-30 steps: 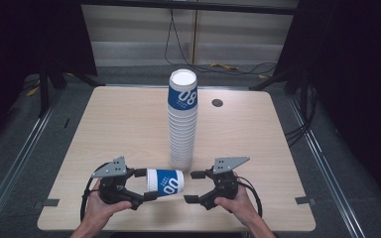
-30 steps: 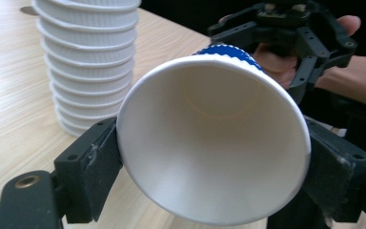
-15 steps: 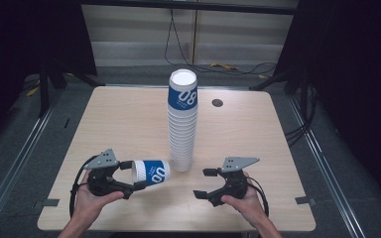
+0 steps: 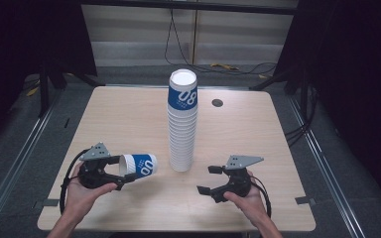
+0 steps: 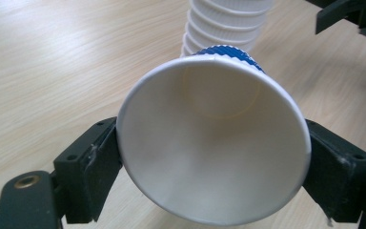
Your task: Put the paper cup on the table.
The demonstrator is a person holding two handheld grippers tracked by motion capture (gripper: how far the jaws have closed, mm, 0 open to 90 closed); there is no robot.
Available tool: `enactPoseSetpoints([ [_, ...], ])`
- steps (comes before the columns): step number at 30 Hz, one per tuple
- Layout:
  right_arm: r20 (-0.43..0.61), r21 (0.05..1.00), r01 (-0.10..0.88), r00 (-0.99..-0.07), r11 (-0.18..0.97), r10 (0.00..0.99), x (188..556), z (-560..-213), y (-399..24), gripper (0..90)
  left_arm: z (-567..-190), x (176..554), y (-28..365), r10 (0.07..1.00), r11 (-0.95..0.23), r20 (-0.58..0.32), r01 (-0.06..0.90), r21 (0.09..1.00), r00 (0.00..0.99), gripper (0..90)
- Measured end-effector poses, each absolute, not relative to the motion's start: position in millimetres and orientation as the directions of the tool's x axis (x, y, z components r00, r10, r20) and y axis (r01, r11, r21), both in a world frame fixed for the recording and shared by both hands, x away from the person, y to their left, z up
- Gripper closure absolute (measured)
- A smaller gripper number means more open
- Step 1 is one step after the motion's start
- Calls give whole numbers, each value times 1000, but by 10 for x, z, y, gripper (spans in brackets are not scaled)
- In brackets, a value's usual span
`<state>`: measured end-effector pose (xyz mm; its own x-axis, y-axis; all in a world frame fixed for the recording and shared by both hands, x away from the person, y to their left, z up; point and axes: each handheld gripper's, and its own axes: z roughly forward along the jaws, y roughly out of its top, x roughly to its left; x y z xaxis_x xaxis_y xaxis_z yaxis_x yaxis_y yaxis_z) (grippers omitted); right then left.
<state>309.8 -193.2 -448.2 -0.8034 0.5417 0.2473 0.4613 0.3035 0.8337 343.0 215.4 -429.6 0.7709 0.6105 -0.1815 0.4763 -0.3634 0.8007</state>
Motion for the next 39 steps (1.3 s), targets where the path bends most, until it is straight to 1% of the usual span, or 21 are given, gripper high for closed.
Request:
enactPoseSetpoints([
  [8, 242, 826, 482, -772, 292, 588, 3089, -4533, -2022, 144, -4228, 3520, 2189, 655, -395, -163, 518, 759, 738, 151],
  [15, 245, 825, 487, -765, 286, 596, 3099, -4549, -2072, 145, -4205, 3632, 2215, 684, -413, -154, 552, 725, 714, 151],
  [18, 244, 823, 489, -762, 288, 600, 3107, -4559, -2082, 145, -4178, 3706, 2230, 697, -435, -149, 579, 689, 701, 151],
  [19, 247, 822, 491, -763, 287, 598, 3107, -4562, -2082, 145, -4170, 3725, 2238, 697, -445, -137, 574, 687, 704, 151],
  [20, 245, 822, 491, -763, 289, 597, 3106, -4564, -2081, 145, -4157, 3741, 2243, 702, -436, -147, 585, 684, 696, 151],
  [25, 244, 819, 492, -765, 295, 597, 3099, -4575, -2078, 146, -4103, 3808, 2278, 713, -460, -136, 605, 650, 688, 150],
  [30, 242, 820, 490, -766, 296, 596, 3108, -4579, -2076, 147, -4076, 3876, 2335, 737, -470, -115, 628, 620, 665, 150],
  [32, 243, 818, 492, -766, 299, 596, 3110, -4584, -2071, 147, -4070, 3904, 2356, 748, -487, -90, 637, 597, 657, 150],
  [33, 243, 816, 493, -766, 302, 595, 3111, -4587, -2067, 147, -4077, 3916, 2361, 754, -481, -100, 650, 588, 649, 150],
  [39, 242, 817, 492, -767, 302, 595, 3121, -4590, -2062, 150, -4085, 3989, 2413, 769, -488, -87, 671, 558, 633, 149],
])
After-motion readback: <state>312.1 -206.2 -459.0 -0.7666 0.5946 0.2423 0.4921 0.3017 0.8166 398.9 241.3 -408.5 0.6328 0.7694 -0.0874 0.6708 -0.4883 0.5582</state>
